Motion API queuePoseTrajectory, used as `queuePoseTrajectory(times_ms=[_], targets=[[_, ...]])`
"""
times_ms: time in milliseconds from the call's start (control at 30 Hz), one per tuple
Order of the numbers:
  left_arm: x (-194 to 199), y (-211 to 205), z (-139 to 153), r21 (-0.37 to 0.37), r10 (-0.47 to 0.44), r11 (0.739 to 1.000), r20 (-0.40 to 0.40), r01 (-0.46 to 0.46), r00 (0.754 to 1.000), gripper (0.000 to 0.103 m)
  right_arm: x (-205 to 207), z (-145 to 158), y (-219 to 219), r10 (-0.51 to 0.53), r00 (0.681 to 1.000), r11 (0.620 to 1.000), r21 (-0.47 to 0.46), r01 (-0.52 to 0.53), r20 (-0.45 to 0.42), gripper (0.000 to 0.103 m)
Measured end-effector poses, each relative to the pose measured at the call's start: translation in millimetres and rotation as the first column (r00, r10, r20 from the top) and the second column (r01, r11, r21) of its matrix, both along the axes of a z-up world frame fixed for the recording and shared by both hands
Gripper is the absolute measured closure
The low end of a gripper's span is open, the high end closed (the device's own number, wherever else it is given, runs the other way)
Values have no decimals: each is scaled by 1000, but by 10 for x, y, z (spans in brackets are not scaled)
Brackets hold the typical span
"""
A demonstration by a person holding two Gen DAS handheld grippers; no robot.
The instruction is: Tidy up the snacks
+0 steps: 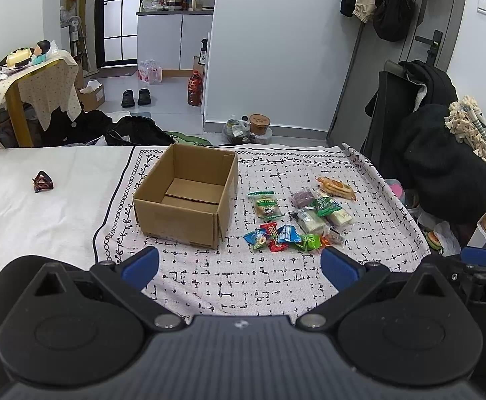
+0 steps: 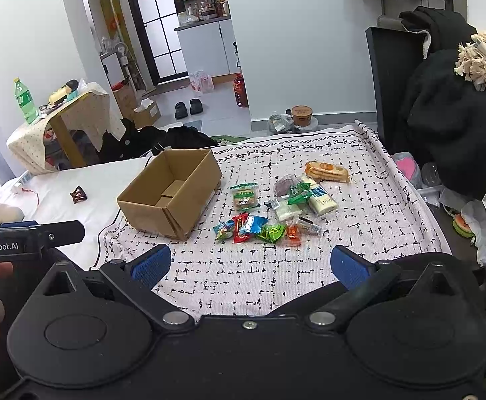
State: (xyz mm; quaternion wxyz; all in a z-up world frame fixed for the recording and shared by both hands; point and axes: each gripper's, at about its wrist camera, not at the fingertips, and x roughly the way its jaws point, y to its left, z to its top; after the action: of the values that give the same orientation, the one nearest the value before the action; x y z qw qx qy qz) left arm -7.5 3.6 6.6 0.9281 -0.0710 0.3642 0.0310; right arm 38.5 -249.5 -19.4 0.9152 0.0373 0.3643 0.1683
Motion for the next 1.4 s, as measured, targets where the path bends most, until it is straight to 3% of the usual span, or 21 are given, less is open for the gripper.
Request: queuePoseTrajectory(times_ms=[1400], targets=[[-43,22,33,-11,-3,1000,11,3,1000,0,15,47,37,7,1000,1000,-19,-7,20,0]])
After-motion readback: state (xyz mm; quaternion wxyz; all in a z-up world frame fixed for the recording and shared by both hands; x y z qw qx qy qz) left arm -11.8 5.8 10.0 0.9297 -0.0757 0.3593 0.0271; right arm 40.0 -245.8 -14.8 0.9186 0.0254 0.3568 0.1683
